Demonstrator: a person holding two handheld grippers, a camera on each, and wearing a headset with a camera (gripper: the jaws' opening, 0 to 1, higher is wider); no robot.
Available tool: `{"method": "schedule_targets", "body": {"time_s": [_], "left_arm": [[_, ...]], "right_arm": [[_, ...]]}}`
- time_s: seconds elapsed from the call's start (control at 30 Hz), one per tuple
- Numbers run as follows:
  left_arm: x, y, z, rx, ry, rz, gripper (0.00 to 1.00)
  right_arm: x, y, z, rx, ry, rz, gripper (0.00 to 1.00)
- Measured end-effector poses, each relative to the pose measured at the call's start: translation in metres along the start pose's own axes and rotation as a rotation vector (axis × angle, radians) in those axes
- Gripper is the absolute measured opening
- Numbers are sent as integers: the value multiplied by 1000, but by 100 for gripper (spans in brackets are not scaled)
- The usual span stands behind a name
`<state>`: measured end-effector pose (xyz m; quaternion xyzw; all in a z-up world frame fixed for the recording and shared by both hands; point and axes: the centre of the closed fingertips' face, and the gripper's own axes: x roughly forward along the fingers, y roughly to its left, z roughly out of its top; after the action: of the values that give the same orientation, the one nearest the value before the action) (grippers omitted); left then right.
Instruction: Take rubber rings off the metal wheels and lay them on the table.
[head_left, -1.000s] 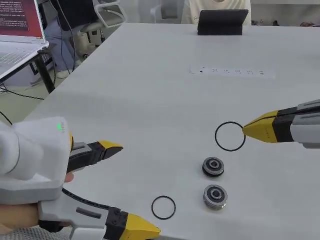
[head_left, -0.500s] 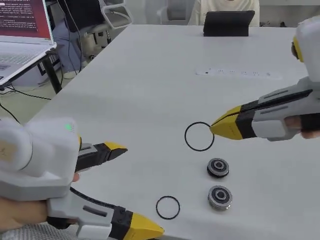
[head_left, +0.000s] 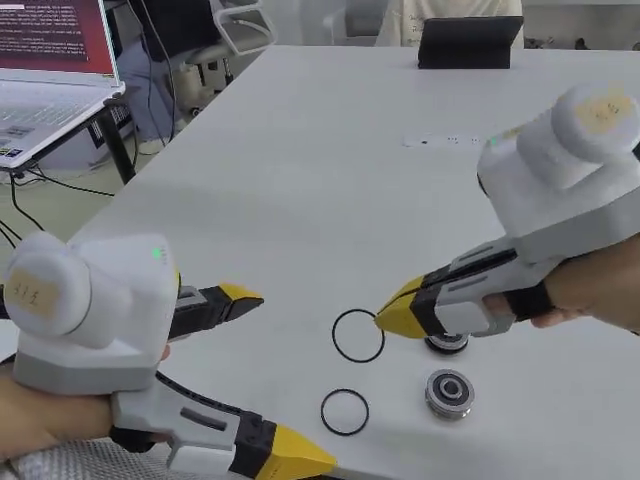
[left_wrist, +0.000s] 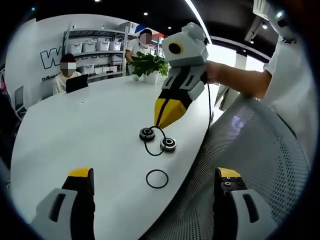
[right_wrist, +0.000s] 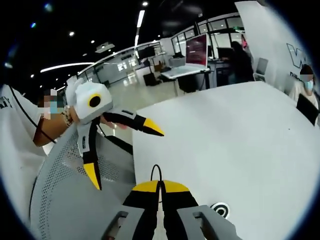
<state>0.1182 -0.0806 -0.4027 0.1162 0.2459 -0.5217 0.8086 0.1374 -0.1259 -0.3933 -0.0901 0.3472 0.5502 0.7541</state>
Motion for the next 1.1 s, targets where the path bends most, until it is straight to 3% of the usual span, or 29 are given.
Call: {"method": "schedule_targets", "body": {"time_s": [0.27,0.37,0.47,0.77,0.9,1.1], "left_arm": [[0,0,-2,-15,4,3,98],[0,0,-3,-15,11,3,98],[0,0,-4,-23,14,3,98],[0,1,-5,-34,17,8,97],[-1,2,-5,-39,18,13,96],[0,2,-6,-44,22,11,96]], "right_arm": [[17,-10,-29,111,14,8,0],[21,-15,-34,129,15,7,0],[25,-13,-35,206,-12,36,0],[35,-21,-55,230,40,11,0],[35,-27,-57,229,41,-21,0],[37,-29,-58,244,32,-24,0]]}}
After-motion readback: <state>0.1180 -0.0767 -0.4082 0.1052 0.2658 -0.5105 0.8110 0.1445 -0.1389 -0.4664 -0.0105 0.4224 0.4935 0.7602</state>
